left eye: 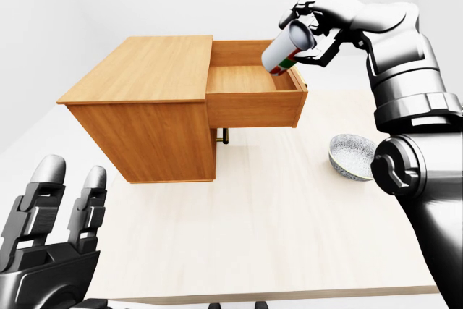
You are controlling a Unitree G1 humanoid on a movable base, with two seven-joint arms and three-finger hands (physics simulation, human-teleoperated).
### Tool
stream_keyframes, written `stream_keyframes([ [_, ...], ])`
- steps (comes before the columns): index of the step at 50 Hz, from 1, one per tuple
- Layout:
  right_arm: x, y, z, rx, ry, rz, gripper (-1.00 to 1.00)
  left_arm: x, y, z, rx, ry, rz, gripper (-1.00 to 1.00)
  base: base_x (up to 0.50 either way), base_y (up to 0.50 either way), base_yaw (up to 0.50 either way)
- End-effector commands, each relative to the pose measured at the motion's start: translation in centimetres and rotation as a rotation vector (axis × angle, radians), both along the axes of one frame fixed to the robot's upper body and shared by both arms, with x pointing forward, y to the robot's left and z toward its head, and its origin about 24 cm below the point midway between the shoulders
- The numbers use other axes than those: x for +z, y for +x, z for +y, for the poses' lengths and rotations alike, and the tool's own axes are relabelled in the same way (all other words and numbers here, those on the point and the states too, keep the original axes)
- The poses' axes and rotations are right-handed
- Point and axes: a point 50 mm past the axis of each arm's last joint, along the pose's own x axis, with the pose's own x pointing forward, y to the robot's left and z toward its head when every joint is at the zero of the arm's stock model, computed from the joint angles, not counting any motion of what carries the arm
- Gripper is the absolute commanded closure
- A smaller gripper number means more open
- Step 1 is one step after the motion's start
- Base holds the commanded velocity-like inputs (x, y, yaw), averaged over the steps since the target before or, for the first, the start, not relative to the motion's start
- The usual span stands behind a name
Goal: Put the ketchup in the top drawer of the cabinet.
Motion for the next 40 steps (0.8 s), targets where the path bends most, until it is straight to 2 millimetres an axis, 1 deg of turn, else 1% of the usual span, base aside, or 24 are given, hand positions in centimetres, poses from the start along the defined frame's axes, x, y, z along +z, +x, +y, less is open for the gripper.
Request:
stream_keyframes([
  [1,-2.4,0.7,-0.8,-0.025,0.08,0.138,1.0,1.1,0.7,-0.1,0.019,0.007,-0.117,-1.0,0.0,0.0,0.0],
  [5,-2.1,0.7,-0.4,-0.018,0.06,0.137,1.0,1.1,0.7,0.1,0.021,0.004,-0.118,-1.0,0.0,0.0,0.0],
  [9,-1.0,0.5,0.1,-0.009,0.029,0.119,1.0,1.1,0.7,0.0,0.02,0.006,-0.117,-1.0,0.0,0.0,0.0],
  [13,0.4,0.3,0.6,-0.014,-0.017,0.086,1.0,1.1,0.7,0.1,0.021,0.004,-0.117,-1.0,0.0,0.0,0.0],
  [14,1.2,0.1,0.8,-0.013,-0.026,0.067,1.0,1.1,0.7,0.0,0.021,0.004,-0.117,-1.0,0.0,0.0,0.0],
  [16,1.7,0.0,0.9,-0.015,-0.041,0.054,1.0,1.1,0.6,0.0,0.02,0.005,-0.118,-1.0,0.0,0.0,0.0],
  [22,2.3,-0.1,1.2,-0.015,-0.054,0.042,1.0,1.1,0.6,0.1,0.021,0.004,-0.118,-1.0,0.0,0.0,0.0],
  [28,2.1,-0.1,1.3,-0.012,-0.054,0.047,1.0,1.1,0.7,0.1,0.021,0.004,-0.118,-1.0,0.0,0.0,0.0],
  [40,3.3,-0.4,2.0,-0.002,-0.063,0.02,1.0,1.1,0.7,0.0,0.02,0.005,-0.119,-1.0,0.0,0.0,0.0],
])
